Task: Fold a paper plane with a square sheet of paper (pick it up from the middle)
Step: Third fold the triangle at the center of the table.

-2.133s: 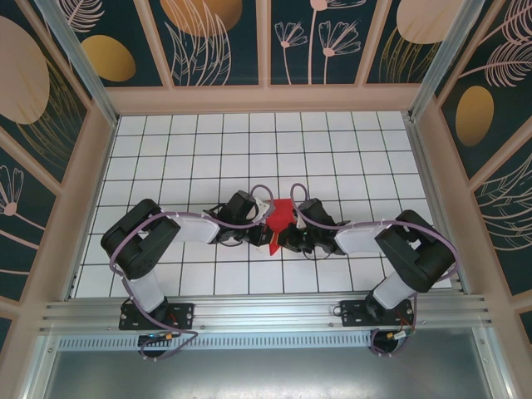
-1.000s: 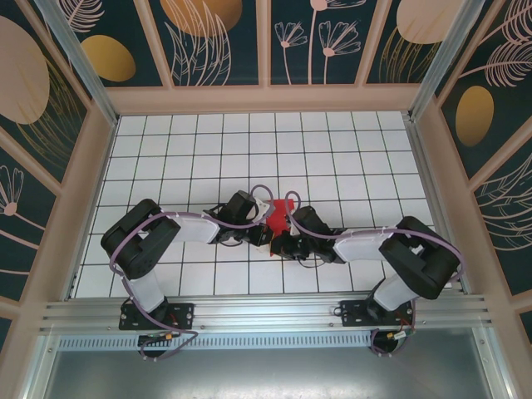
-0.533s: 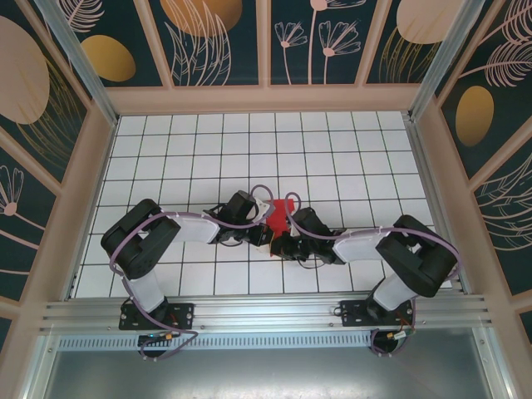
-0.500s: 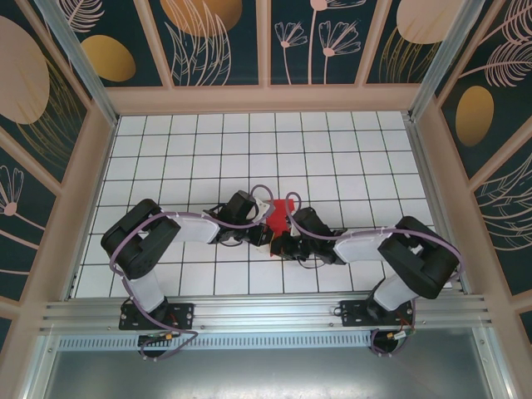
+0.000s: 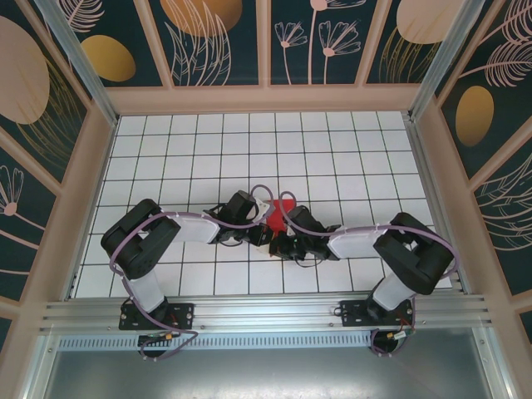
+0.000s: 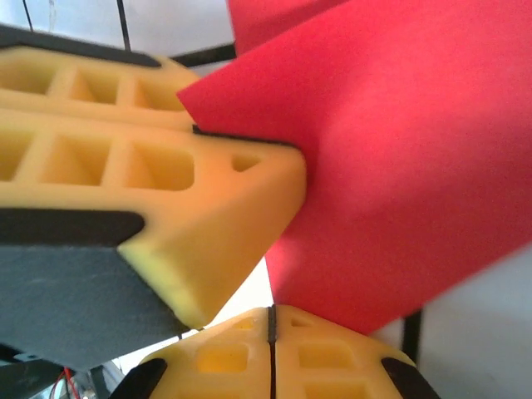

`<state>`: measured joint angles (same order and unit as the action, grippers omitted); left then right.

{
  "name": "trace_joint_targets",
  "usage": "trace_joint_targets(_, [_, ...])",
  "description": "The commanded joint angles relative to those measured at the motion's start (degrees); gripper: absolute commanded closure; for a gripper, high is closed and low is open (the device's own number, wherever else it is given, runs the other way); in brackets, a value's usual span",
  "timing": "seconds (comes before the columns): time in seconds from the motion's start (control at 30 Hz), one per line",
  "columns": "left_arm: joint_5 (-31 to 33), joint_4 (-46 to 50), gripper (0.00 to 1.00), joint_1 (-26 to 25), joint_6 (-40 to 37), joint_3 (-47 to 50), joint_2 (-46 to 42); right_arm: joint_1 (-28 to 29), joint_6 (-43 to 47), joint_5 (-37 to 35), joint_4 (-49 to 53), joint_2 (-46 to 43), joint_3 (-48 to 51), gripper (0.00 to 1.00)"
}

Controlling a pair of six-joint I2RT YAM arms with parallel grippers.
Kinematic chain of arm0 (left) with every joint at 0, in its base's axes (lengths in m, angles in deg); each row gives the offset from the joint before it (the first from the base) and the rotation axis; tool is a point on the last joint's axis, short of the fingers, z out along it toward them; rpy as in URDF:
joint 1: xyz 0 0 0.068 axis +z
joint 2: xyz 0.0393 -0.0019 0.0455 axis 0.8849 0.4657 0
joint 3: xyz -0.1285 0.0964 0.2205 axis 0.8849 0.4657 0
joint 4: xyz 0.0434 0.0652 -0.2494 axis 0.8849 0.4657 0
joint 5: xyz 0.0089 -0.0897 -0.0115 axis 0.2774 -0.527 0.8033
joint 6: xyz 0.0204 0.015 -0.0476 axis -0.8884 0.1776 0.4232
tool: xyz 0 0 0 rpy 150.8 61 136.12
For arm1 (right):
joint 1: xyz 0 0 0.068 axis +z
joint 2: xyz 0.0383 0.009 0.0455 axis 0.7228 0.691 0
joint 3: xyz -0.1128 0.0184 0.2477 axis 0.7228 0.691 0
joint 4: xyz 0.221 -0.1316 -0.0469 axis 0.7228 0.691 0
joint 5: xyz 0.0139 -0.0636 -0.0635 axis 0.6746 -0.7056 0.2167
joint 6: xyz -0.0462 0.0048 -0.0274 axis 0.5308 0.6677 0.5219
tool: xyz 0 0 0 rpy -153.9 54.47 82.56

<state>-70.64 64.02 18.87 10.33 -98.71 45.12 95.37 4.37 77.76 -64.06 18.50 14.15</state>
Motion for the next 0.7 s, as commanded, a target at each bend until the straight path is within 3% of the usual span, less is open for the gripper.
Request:
trace_joint_targets(0.0, [2.7, 7.2, 0.94, 0.0, -0.9, 1.0, 2.6, -2.9, 3.1, -3.8, 7.0, -7.1, -1.7, 0.9])
trace_joint_targets(0.23, [2.7, 7.7, 0.94, 0.0, -1.1, 0.4, 3.0, -12.6, 6.8, 2.0, 3.5, -8.6, -0.4, 0.9])
trace_joint_targets(0.4, [2.7, 8.0, 0.94, 0.0, -1.1, 0.2, 3.2, -13.2, 7.9, 5.3, 0.2, -2.7, -2.3, 0.9])
trace_joint_targets(0.67, [3.0, 9.0, 0.95, 0.0, -1.6, 0.5, 3.2, -13.6, 8.3, 4.1, -0.6, 4.9, -0.7, 0.91])
